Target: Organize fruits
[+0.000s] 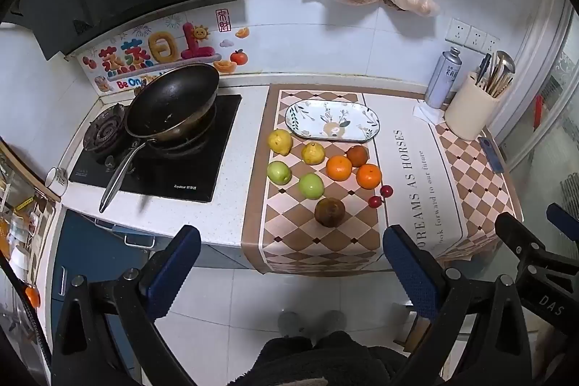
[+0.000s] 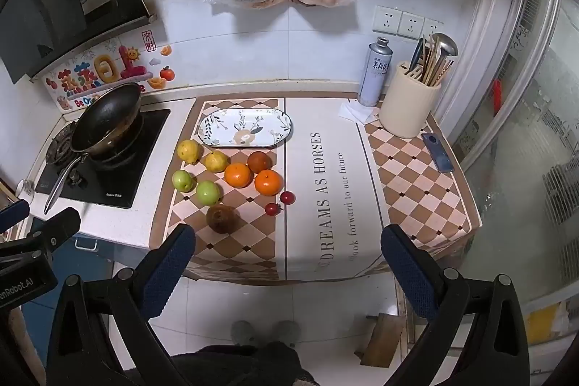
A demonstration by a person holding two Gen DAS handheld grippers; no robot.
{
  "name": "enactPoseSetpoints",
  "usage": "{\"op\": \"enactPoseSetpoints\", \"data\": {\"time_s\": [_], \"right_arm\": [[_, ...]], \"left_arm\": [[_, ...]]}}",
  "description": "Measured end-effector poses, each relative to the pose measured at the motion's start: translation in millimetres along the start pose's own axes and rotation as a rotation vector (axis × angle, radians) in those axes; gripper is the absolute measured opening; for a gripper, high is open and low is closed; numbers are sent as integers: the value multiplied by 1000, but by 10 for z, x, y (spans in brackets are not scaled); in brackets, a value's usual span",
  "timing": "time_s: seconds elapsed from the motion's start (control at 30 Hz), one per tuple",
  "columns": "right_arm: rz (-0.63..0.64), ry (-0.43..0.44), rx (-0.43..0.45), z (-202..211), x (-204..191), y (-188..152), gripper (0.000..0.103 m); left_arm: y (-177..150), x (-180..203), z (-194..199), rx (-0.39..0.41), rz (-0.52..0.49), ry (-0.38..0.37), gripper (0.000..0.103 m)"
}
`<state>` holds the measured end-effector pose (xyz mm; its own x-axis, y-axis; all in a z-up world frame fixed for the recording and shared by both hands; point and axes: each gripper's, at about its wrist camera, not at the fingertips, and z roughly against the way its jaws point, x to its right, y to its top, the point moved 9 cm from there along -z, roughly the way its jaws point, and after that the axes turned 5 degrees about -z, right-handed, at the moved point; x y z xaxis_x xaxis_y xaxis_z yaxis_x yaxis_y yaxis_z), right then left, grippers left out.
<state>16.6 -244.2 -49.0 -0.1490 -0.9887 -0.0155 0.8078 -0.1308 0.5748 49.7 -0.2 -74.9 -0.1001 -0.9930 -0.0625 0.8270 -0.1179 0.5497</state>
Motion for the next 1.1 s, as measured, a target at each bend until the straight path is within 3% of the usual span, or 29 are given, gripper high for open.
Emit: {"op": "enactPoseSetpoints", "data": {"time_s": [1.1], "right_arm": [[-12, 19, -4, 25, 7, -30, 103]], "left_arm": [[0, 36, 19, 4, -8, 8, 103]]}}
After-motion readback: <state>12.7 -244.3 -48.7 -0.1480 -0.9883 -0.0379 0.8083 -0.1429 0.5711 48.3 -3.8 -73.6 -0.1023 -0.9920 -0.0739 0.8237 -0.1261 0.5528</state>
